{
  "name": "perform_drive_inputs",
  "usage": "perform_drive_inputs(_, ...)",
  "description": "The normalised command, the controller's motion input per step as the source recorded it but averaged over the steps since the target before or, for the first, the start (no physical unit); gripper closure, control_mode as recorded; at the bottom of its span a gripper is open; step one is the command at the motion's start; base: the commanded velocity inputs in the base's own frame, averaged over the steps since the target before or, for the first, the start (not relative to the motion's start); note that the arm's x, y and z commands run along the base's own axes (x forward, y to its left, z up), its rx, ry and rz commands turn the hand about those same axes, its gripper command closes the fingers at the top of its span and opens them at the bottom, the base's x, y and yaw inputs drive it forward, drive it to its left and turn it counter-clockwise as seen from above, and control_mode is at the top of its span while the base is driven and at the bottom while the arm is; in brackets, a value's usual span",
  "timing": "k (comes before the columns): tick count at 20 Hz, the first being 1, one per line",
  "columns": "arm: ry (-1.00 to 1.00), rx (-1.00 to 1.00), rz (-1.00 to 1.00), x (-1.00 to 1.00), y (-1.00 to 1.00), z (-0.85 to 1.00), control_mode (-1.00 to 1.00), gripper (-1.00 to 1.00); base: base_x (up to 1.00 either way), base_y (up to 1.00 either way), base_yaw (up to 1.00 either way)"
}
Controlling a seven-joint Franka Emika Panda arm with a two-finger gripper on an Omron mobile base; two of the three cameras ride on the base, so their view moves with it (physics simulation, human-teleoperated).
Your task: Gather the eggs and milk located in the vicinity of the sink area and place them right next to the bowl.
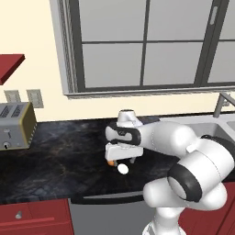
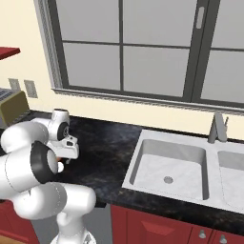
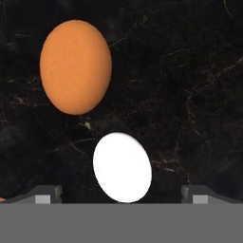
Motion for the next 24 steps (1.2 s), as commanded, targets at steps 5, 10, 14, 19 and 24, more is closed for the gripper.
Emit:
perform_drive_inputs(5,-0.02,-0.02,0.0,0.0,-0.02,-0.01,-1.0,-1.0,0.0,0.0,0.0)
perform_drive_inputs(10,0.0,-0.05,0.0,0.01,0.0,-0.23,-1.0,-1.0,0.0,0.0,0.0)
perform_drive_inputs(14,0.0,-0.02,0.0,0.0,0.0,-0.24,-1.0,-1.0,0.0,0.0,0.0)
perform_drive_inputs(19,-0.01,0.0,0.0,0.11,0.0,-0.33,-1.0,-1.0,0.0,0.0,0.0)
perform_drive_inputs(24,0.01,0.0,0.0,0.02,0.01,-0.05,-1.0,-1.0,0.0,0.0,0.0)
